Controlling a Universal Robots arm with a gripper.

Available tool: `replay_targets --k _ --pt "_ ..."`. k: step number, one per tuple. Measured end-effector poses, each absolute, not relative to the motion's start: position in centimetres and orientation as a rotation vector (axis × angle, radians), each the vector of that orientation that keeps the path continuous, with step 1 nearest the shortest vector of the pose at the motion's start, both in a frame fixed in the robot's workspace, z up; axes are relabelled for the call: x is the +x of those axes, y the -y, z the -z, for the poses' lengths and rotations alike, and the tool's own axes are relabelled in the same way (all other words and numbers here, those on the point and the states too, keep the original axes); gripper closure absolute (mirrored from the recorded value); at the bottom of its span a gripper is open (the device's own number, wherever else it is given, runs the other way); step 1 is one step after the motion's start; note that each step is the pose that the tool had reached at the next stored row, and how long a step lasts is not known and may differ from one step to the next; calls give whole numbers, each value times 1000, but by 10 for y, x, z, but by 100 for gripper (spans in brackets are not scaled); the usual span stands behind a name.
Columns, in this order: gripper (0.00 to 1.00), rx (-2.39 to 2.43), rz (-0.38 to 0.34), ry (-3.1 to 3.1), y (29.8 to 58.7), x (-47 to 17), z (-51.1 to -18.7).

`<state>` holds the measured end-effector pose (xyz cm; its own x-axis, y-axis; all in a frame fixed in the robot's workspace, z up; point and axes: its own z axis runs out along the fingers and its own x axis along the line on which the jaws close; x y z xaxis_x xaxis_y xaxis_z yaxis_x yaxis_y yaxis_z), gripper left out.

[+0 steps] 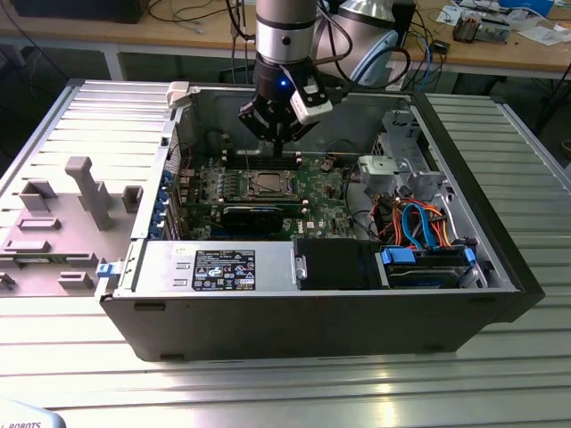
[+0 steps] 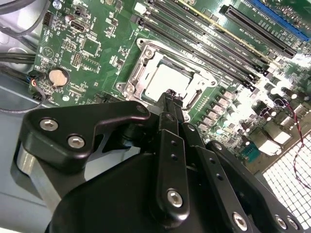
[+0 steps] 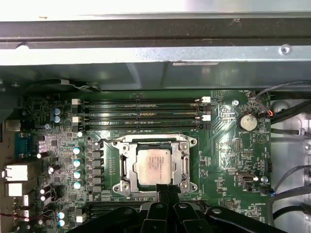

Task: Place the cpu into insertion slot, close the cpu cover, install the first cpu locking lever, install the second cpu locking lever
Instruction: 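Install the first cpu locking lever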

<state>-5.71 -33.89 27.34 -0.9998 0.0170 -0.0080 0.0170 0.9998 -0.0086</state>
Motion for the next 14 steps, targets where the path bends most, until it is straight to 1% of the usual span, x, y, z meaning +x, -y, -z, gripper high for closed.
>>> replay_targets --k 14 --pt "89 27 13 -3132 339 -73 -274"
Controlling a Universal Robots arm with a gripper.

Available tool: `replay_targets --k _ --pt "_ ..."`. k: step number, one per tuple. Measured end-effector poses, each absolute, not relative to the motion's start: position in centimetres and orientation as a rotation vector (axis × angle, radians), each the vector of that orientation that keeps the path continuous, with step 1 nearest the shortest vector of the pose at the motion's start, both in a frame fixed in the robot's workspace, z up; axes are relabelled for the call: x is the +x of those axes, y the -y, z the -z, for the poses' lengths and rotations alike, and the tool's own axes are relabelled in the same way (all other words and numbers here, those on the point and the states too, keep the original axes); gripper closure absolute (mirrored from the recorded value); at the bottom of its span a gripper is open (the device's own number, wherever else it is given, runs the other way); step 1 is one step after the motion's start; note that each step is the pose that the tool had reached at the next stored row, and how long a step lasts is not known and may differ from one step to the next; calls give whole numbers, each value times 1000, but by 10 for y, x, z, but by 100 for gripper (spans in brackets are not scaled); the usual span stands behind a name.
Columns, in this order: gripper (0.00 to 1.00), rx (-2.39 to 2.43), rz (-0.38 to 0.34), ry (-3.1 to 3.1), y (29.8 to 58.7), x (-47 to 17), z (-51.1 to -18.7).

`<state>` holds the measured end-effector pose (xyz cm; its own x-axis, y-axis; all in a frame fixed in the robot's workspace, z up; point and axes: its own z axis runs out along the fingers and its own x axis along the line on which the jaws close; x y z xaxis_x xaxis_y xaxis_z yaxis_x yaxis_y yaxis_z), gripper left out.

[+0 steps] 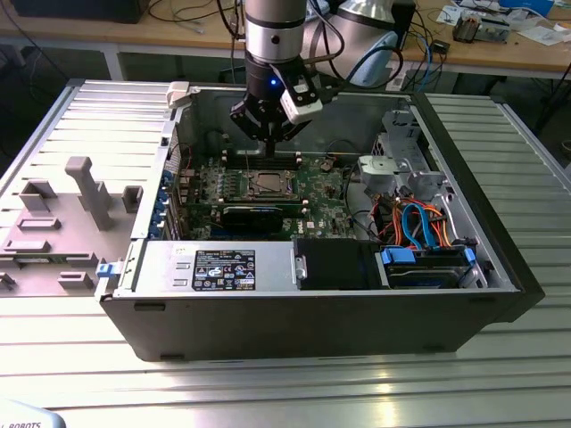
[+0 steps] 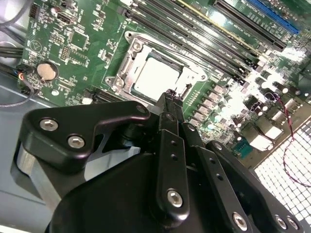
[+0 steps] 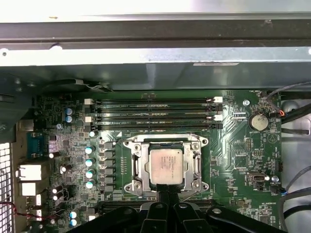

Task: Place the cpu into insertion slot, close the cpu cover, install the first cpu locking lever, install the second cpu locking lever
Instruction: 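Install the first cpu locking lever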

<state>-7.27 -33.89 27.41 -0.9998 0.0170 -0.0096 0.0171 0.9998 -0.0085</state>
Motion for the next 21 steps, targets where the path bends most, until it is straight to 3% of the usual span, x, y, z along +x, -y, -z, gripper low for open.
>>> replay_targets --k 21 --pt "89 27 12 -3129 339 -111 -274"
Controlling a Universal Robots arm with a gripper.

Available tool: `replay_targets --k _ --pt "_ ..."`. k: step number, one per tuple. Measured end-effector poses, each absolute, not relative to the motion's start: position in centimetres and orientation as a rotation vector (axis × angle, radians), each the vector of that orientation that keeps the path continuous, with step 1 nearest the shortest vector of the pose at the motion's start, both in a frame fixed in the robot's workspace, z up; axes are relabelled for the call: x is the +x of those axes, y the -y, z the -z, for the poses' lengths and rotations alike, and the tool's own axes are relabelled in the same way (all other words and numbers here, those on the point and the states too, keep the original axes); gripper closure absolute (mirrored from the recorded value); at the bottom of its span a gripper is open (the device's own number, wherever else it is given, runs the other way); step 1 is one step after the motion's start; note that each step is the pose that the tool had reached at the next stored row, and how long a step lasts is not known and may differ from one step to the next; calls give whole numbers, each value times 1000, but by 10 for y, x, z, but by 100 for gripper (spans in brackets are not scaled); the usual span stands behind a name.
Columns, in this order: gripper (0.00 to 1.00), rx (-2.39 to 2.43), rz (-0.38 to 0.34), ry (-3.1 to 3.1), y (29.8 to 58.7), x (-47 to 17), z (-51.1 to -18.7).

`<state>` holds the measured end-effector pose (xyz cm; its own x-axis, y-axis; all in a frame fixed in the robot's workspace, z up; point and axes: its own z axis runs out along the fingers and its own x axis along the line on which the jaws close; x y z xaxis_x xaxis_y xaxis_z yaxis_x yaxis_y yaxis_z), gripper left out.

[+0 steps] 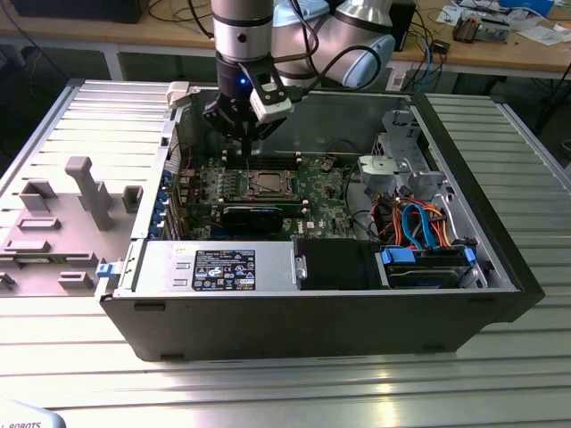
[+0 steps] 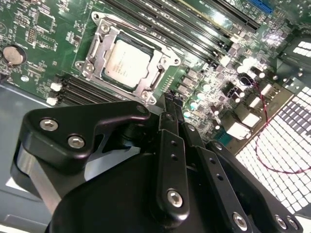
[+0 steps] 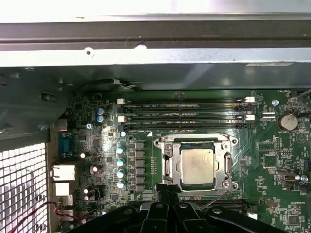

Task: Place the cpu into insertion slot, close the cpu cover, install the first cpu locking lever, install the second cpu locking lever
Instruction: 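Install the first cpu locking lever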

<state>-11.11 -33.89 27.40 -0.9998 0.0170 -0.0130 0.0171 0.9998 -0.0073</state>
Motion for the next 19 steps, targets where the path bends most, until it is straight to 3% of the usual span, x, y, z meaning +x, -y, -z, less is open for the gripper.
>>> replay_targets --k 19 --pt "89 26 -22 -3129 335 -130 -269"
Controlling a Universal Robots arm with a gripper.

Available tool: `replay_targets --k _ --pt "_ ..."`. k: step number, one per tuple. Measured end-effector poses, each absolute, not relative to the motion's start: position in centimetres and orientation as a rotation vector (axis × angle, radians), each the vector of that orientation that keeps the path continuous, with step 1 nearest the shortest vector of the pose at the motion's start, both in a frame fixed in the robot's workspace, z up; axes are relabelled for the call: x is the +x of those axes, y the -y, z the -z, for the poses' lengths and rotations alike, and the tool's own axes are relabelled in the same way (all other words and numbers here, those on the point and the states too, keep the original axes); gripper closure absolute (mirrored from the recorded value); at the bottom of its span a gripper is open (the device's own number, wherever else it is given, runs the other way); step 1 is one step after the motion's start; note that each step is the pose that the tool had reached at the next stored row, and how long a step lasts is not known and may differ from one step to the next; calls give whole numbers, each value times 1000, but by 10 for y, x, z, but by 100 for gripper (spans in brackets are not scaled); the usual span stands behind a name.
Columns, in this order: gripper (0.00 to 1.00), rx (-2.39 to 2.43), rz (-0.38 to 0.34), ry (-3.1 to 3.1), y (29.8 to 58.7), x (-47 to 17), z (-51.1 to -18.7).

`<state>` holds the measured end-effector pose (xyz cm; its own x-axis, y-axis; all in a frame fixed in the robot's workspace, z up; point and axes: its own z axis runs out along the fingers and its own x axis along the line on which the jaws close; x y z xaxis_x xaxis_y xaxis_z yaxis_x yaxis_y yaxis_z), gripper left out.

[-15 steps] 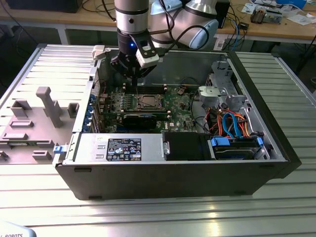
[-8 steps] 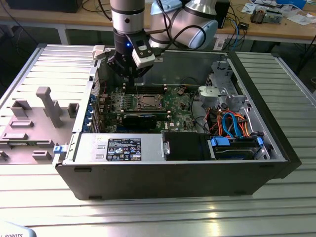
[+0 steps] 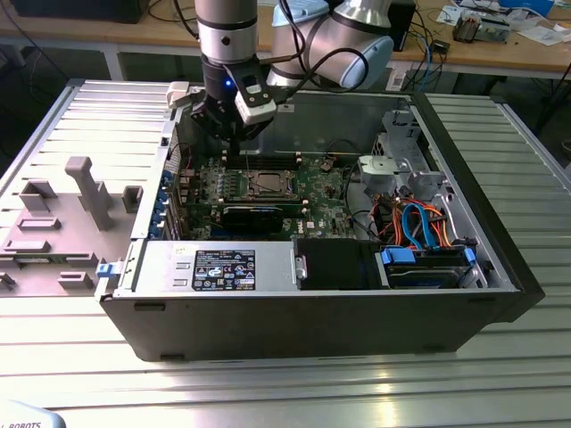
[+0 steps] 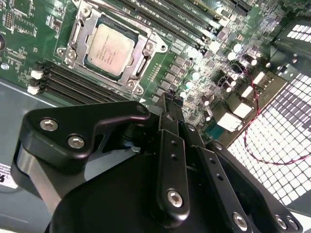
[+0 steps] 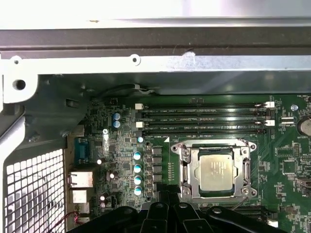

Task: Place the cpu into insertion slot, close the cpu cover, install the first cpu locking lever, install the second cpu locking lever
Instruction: 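Install the first cpu locking lever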

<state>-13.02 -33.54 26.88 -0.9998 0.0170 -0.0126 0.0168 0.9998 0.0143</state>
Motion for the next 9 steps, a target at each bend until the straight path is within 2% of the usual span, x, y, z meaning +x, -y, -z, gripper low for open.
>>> replay_targets --k 2,9 --pt "89 27 -48 -3128 335 -131 -268" --pt "89 26 -49 -3128 323 -131 -265"
